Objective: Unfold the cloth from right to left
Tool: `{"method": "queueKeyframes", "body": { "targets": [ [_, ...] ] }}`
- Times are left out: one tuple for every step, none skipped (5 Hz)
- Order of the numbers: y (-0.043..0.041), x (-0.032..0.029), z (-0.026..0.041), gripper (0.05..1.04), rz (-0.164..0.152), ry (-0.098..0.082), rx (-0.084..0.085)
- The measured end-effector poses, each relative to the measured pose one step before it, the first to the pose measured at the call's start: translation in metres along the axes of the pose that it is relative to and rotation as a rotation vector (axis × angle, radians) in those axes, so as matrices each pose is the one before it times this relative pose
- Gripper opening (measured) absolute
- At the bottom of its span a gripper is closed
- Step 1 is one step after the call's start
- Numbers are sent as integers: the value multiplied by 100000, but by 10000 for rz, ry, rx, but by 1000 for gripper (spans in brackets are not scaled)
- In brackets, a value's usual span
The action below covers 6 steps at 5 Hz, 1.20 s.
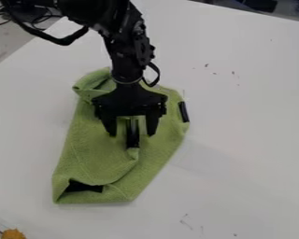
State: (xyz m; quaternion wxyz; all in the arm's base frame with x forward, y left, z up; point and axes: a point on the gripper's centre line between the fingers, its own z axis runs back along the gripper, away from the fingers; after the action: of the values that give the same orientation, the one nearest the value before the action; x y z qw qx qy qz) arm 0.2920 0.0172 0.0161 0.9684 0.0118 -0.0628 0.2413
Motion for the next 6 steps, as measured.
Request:
{"method": "queueKeyframes", "body": {
  "targets": [
    [-91,-273,-849,654,-93,242,5],
    [84,460,-275,363,131,72,-158],
    [7,375,222,182,-131,-45,91],
    [-450,48,1076,104,32,-183,381],
    [-76,295,2094,94,223,-508,98],
    [523,281,1665,93,253,-490,49]
  ]
}}
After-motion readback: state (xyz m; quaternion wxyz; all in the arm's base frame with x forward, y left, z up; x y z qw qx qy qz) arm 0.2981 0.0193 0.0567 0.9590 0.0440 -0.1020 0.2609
